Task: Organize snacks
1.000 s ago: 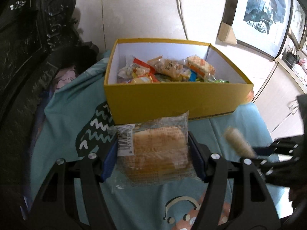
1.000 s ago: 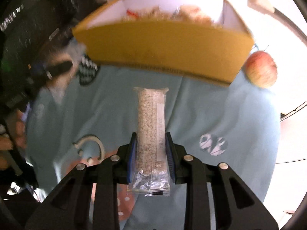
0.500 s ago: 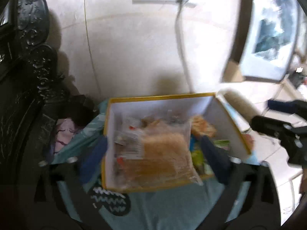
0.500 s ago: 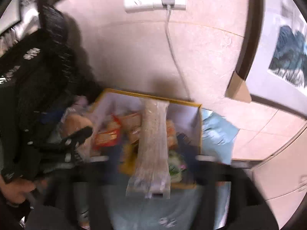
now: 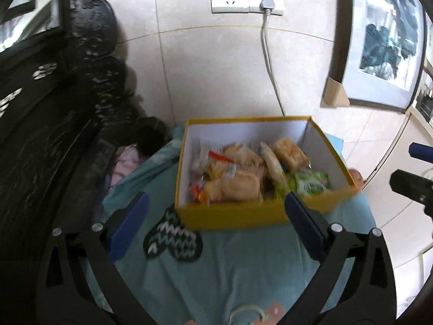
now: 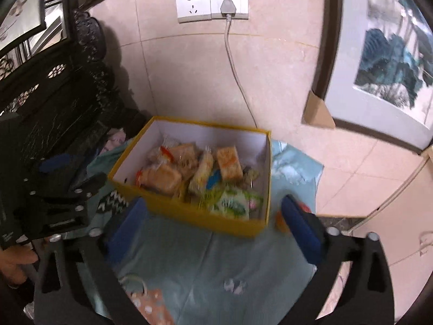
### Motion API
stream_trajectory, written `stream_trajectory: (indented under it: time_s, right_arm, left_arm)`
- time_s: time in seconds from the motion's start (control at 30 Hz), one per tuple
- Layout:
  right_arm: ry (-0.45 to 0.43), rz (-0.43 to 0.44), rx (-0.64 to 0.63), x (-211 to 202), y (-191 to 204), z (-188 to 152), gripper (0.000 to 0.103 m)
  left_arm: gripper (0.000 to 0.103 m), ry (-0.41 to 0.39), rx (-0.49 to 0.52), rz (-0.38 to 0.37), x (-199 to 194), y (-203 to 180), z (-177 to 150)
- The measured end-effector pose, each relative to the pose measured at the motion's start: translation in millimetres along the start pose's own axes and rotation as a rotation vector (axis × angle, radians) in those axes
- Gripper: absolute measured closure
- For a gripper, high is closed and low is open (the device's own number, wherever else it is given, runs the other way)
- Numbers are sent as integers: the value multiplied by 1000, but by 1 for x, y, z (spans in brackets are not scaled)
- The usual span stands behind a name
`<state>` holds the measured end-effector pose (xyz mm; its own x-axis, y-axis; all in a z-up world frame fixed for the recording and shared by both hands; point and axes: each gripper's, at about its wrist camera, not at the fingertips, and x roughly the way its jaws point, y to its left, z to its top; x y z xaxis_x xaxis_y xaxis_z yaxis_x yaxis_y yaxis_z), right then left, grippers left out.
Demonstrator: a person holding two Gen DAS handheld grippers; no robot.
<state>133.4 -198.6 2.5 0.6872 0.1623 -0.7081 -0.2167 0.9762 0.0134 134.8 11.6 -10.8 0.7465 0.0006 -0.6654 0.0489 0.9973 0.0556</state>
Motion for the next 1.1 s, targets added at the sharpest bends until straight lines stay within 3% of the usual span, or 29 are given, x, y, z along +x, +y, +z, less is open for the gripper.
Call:
stream_trajectory:
  time_s: [0.2, 0.6, 0.8, 1.1]
  right_arm:
    - [45, 30, 20, -26, 1, -40, 1]
    - [-67, -73, 2, -140, 33, -73, 1]
    - [-100, -115, 39, -182, 59, -103, 1]
    - [-95, -131, 23, -196, 91, -122, 1]
  left_arm:
    - [2, 19, 18, 126, -63, -16, -41]
    - [2, -103, -16, 80, -201, -17, -42]
    - [2, -73, 30, 58, -225, -13, -59]
    - [2, -49, 29, 26, -241, 5, -82]
